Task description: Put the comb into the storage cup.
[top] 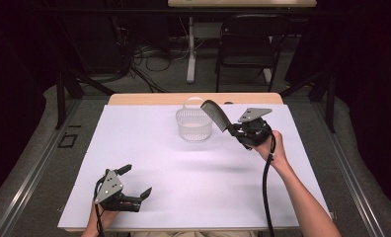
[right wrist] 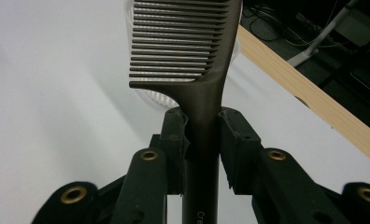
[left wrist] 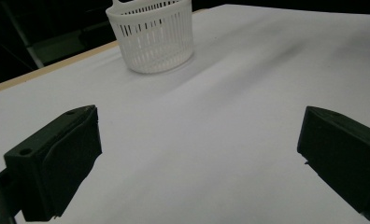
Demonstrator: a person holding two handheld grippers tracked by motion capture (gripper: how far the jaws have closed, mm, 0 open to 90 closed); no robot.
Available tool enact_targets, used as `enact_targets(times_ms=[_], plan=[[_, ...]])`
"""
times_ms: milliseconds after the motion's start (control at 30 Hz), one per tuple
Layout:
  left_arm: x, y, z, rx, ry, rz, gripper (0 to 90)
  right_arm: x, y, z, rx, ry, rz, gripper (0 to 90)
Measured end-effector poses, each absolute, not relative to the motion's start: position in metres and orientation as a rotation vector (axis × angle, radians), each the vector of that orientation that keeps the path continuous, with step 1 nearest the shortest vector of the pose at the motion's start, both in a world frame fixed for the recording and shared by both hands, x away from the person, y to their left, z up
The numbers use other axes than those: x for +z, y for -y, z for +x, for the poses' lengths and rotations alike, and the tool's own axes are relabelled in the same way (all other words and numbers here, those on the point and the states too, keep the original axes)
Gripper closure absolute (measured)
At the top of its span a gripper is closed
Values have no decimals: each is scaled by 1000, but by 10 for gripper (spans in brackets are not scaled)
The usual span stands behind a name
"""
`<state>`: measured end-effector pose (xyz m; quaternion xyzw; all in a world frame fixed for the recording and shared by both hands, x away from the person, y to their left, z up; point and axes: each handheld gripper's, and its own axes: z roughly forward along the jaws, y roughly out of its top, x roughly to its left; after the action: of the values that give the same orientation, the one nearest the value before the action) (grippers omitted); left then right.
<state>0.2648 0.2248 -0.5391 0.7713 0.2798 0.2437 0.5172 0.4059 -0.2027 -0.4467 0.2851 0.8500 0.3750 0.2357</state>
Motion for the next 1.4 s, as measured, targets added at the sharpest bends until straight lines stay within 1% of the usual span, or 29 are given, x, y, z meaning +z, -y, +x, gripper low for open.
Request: enact_targets(times_ms=[1400], plan=[[-539,-224,265,585,-671,1852,0,-442,190,422,1077,-2292,773,725]])
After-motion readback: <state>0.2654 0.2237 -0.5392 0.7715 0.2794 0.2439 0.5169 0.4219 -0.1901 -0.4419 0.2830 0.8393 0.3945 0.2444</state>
